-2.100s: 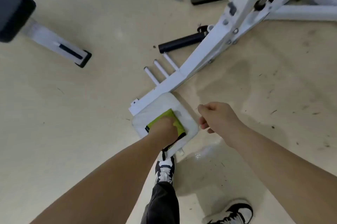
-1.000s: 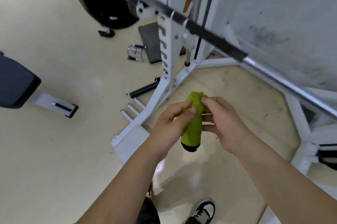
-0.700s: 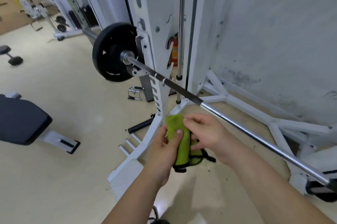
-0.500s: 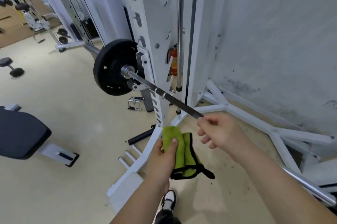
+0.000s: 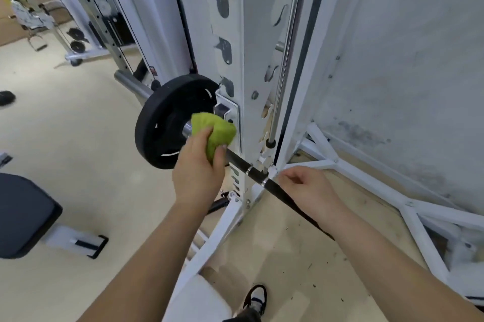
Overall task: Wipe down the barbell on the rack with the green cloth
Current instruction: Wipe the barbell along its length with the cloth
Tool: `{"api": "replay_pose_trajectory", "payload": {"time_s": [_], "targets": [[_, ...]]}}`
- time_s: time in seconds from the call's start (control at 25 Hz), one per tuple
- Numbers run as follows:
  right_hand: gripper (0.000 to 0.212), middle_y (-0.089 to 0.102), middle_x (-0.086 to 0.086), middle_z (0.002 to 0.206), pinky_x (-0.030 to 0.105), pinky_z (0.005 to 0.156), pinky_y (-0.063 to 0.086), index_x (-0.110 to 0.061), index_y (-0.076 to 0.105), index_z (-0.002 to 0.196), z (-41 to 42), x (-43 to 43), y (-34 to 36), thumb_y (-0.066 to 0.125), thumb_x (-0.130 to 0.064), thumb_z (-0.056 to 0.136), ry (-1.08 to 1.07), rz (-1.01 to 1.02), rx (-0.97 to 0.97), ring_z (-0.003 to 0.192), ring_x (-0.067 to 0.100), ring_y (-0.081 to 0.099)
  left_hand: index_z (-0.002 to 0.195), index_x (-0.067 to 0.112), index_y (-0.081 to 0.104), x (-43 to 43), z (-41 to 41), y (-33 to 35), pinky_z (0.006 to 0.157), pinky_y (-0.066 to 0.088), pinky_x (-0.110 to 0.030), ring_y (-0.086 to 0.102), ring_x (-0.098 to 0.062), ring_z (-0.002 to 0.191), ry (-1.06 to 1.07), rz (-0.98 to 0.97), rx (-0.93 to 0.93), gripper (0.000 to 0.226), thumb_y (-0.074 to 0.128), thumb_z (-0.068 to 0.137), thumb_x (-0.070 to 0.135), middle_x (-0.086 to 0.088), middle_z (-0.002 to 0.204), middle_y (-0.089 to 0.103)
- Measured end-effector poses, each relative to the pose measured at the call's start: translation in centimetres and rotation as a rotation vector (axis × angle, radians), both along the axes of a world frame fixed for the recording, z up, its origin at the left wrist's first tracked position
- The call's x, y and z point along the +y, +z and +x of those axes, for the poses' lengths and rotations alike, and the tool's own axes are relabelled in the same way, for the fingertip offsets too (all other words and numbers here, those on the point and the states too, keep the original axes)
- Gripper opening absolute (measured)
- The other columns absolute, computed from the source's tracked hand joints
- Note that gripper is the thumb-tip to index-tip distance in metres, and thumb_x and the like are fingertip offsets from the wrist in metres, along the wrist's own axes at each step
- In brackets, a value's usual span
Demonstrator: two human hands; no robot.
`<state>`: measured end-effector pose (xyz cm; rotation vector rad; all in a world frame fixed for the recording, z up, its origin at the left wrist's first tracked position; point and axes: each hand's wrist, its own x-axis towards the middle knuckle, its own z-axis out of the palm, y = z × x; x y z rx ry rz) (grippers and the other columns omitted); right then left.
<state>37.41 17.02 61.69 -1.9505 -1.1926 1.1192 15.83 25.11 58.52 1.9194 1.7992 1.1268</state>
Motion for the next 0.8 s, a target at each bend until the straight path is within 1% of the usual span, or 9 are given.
{"api": "replay_pose_trajectory", "payload": {"time_s": [0.12, 0.2, 0.32, 0.4, 0.48, 0.56, 0.64, 0.72, 0.8], "targets": [[0.022, 0.074, -0.003, 0.105, 0.027, 0.089, 0.053, -0.018, 0.074, 0.116, -1.7, 4.4, -2.0, 0.063, -0.025, 0.098, -0.019, 0.012, -0.050, 0.099, 0.015, 0.068, 0.123, 0.024, 0.064, 3.3, -0.4, -5.4, 0.081, 0.050, -0.042, 0.057, -0.033, 0.115, -0.086, -0.020, 0.476, 0.034, 0.067, 0.091, 0.034, -0.002, 0.129, 0.063], [0.033, 0.071, -0.001, 0.119, 0.028, 0.094, 0.049, -0.018, 0.070, 0.128, -2.5, 6.5, -3.8, 0.064, -0.029, 0.097, 0.028, -0.009, -0.120, 0.108, 0.016, 0.066, 0.119, 0.027, 0.067, 3.8, -0.6, -8.4, 0.087, 0.045, -0.044, 0.053, -0.031, 0.125, -0.095, -0.087, 0.585, 0.031, 0.069, 0.089, 0.034, 0.001, 0.133, 0.063], [0.032, 0.072, 0.001, 0.116, 0.031, 0.085, 0.052, -0.020, 0.071, 0.121, -3.6, 8.3, -6.0, 0.066, -0.036, 0.094, 0.175, -0.055, -0.254, 0.103, 0.021, 0.067, 0.113, 0.025, 0.069, 4.9, -1.5, -9.1, 0.088, 0.048, -0.046, 0.055, -0.030, 0.116, -0.142, -0.035, 0.588, 0.029, 0.074, 0.085, 0.026, 0.002, 0.120, 0.067], [0.020, 0.073, -0.001, 0.088, 0.037, 0.075, 0.058, -0.021, 0.074, 0.098, -4.3, 9.0, -6.9, 0.068, -0.039, 0.091, 0.281, -0.076, -0.364, 0.083, 0.023, 0.068, 0.108, 0.022, 0.067, 6.5, -1.4, -7.9, 0.083, 0.050, -0.047, 0.056, -0.032, 0.108, -0.101, -0.039, 0.603, 0.022, 0.069, 0.087, 0.027, -0.001, 0.110, 0.065], [0.018, 0.063, -0.001, 0.066, 0.035, 0.062, 0.054, -0.020, 0.072, 0.081, -4.5, 9.7, -7.3, 0.067, -0.034, 0.091, 0.337, -0.070, -0.486, 0.067, 0.025, 0.065, 0.109, 0.021, 0.063, 8.0, -0.3, -6.7, 0.086, 0.047, -0.049, 0.052, -0.033, 0.112, 0.029, -0.181, 0.530, 0.021, 0.061, 0.090, 0.029, -0.004, 0.113, 0.061], [0.017, 0.063, -0.001, 0.063, 0.032, 0.058, 0.053, -0.021, 0.074, 0.076, -4.1, 10.4, -7.3, 0.069, -0.029, 0.090, 0.358, -0.066, -0.534, 0.063, 0.024, 0.064, 0.112, 0.019, 0.058, 9.0, 1.0, -6.7, 0.096, 0.041, -0.055, 0.046, -0.033, 0.121, 0.144, -0.317, 0.398, 0.022, 0.056, 0.090, 0.023, -0.006, 0.123, 0.056], [0.014, 0.069, 0.001, 0.071, 0.036, 0.063, 0.059, -0.021, 0.077, 0.080, -3.9, 10.8, -7.0, 0.070, -0.029, 0.088, 0.386, -0.067, -0.521, 0.067, 0.023, 0.067, 0.109, 0.018, 0.055, 9.0, 1.2, -7.4, 0.105, 0.038, -0.061, 0.046, -0.035, 0.125, 0.125, -0.298, 0.261, 0.019, 0.053, 0.090, 0.017, -0.006, 0.127, 0.055], [0.014, 0.068, 0.000, 0.072, 0.031, 0.059, 0.055, -0.021, 0.077, 0.083, -4.1, 10.8, -7.0, 0.068, -0.031, 0.090, 0.397, -0.071, -0.572, 0.067, 0.023, 0.065, 0.104, 0.015, 0.053, 9.0, 0.6, -7.5, 0.097, 0.046, -0.059, 0.049, -0.038, 0.119, 0.049, -0.269, 0.200, 0.016, 0.053, 0.087, 0.014, -0.007, 0.121, 0.059], [0.016, 0.062, -0.001, 0.068, 0.027, 0.054, 0.042, -0.021, 0.074, 0.084, -4.7, 10.6, -7.1, 0.065, -0.031, 0.092, 0.404, -0.059, -0.684, 0.066, 0.024, 0.060, 0.101, 0.015, 0.054, 8.1, 0.2, -7.4, 0.088, 0.048, -0.052, 0.052, -0.037, 0.110, -0.037, -0.230, 0.320, 0.020, 0.056, 0.082, 0.009, -0.007, 0.111, 0.061]]}}
